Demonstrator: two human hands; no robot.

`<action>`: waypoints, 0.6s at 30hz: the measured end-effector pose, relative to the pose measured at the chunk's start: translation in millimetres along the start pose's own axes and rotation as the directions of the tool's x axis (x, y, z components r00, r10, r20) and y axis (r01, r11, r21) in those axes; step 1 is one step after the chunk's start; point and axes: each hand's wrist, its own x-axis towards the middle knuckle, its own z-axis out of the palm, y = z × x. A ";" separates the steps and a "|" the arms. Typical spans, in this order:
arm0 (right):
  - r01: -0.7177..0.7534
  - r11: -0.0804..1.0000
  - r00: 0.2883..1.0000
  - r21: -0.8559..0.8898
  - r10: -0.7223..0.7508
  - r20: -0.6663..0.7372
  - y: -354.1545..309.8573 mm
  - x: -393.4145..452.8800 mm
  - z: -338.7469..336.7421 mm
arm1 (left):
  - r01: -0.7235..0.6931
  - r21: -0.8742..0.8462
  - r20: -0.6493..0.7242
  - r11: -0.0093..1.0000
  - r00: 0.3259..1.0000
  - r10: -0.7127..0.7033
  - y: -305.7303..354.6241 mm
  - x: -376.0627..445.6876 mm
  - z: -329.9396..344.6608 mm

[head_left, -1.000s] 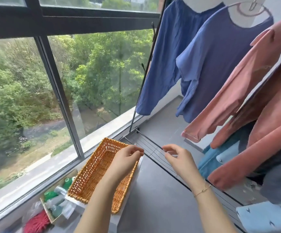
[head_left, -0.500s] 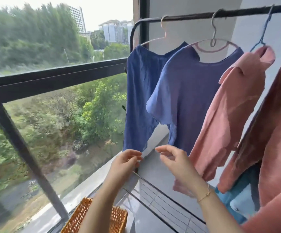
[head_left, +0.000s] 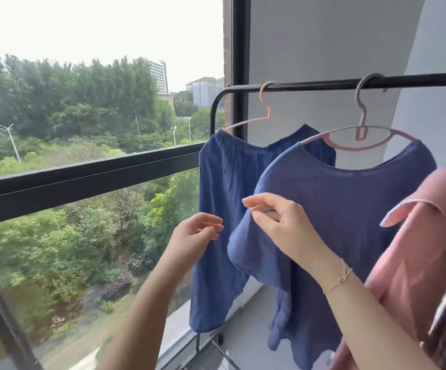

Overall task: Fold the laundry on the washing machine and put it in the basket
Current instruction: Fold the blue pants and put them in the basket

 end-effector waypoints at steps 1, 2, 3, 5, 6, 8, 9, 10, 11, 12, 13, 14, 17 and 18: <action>0.023 0.999 1.000 -0.026 -0.023 -0.006 -3.4 13.0 -0.7 | -0.030 0.005 -0.007 1.000 1.000 0.030 4.5 15.6 -2.9; 0.048 0.997 0.999 -0.054 -0.049 -0.016 -6.8 26.0 -0.2 | -0.063 0.007 -0.012 0.998 0.998 0.063 9.2 31.1 -6.0; 0.075 0.994 0.997 -0.080 -0.077 -0.031 -10.0 42.3 -0.2 | -0.102 0.003 -0.014 0.995 0.995 0.102 14.8 49.6 -9.0; 0.096 0.988 0.993 -0.122 -0.103 -0.052 -16.1 71.9 -2.0 | -0.171 0.015 -0.025 0.985 0.985 0.171 26.6 77.8 -13.9; 0.101 0.982 0.991 -0.158 -0.113 -0.070 -19.2 90.1 -2.7 | -0.213 0.018 -0.031 0.977 0.977 0.213 32.7 94.3 -16.7; 0.101 0.961 0.985 -0.257 -0.133 -0.110 -22.5 121.3 -4.6 | -0.266 0.034 -0.069 0.963 0.961 0.268 43.6 121.4 -21.5; 0.100 0.944 0.980 -0.313 -0.147 -0.131 -23.4 137.2 -5.0 | -0.281 0.038 -0.098 0.959 0.954 0.283 47.7 137.2 -24.5; 0.096 0.928 0.976 -0.361 -0.159 -0.150 -23.3 151.1 -5.8 | -0.290 0.043 -0.127 0.956 0.948 0.293 52.3 150.9 -26.8; 0.086 0.914 0.973 -0.396 -0.162 -0.163 -22.6 163.2 -6.6 | -0.295 0.042 -0.151 0.955 0.942 0.298 56.5 162.2 -28.0; 0.072 0.902 0.973 -0.426 -0.158 -0.168 -21.1 174.7 -6.9 | -0.304 0.042 -0.170 0.952 0.937 0.306 59.9 173.2 -28.6; 0.055 0.886 0.974 -0.461 -0.149 -0.170 -19.0 187.1 -7.0 | -0.316 0.045 -0.184 0.948 0.930 0.318 62.6 185.7 -28.1; 0.044 0.863 0.975 -0.503 -0.146 -0.165 -16.7 198.1 -6.9 | -0.327 0.067 -0.192 0.943 0.923 0.334 64.8 196.7 -26.7; 0.033 0.753 0.973 -0.657 -0.175 -0.152 -6.8 233.9 -8.4 | -0.357 0.216 -0.157 0.909 0.906 0.394 65.7 234.2 -17.9; 0.021 0.716 0.975 -0.698 -0.170 -0.145 -3.1 244.2 -10.7 | -0.356 0.256 -0.116 0.899 0.912 0.394 64.3 245.6 -13.9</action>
